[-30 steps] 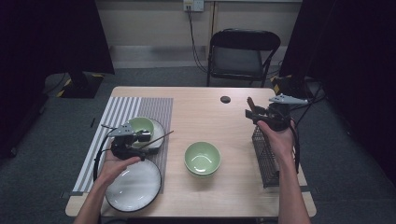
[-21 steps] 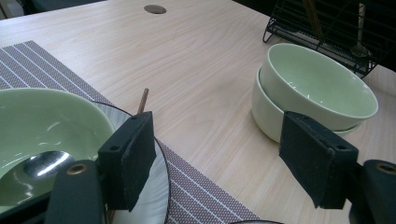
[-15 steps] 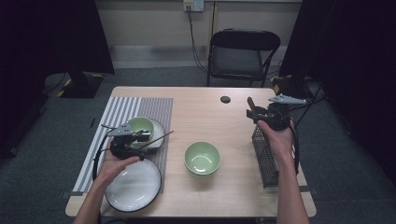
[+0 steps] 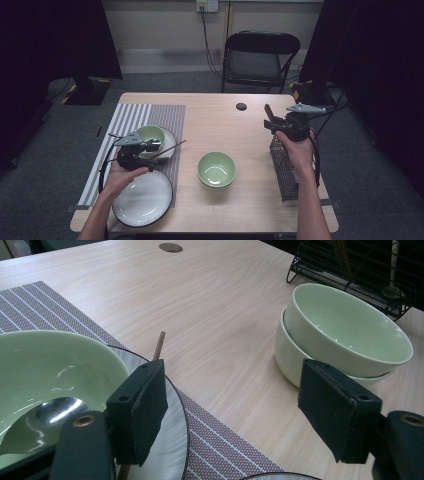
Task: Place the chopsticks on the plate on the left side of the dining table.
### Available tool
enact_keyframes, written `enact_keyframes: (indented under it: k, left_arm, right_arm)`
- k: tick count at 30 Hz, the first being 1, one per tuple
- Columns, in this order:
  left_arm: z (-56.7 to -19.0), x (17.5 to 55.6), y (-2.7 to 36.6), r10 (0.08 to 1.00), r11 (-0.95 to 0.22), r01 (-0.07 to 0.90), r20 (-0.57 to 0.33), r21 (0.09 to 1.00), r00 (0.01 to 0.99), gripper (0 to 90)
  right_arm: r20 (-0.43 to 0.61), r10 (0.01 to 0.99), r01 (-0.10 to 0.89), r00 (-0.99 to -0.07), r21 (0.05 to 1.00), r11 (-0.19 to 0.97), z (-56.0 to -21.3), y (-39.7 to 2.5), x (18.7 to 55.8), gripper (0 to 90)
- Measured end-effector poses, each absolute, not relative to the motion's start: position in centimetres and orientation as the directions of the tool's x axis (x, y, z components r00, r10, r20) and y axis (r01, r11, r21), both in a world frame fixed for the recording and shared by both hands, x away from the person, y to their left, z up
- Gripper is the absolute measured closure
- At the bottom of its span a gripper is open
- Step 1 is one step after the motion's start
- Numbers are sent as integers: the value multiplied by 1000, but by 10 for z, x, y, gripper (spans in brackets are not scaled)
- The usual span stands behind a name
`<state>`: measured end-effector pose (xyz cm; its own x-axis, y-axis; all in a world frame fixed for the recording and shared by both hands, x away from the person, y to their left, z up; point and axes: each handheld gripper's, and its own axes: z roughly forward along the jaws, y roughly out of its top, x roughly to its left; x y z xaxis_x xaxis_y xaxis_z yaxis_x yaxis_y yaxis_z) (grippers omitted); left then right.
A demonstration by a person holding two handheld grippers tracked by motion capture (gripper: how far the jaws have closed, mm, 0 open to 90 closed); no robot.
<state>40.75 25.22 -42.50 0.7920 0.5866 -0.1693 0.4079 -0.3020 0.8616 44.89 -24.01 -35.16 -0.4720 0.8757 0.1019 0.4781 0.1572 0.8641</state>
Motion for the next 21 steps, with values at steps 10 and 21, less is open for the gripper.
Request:
enact_keyframes:
  k: [10, 21]
  left_arm:
    - [-425, 407, 249, 583, -310, 411, -170, 857, 794, 277]
    - [-424, 407, 249, 572, -319, 402, -164, 858, 804, 276]
  right_arm:
    - [101, 862, 482, -497, 858, 177, -356, -247, 432, 702]
    - [80, 877, 519, -474, 830, 205, -361, -249, 434, 783]
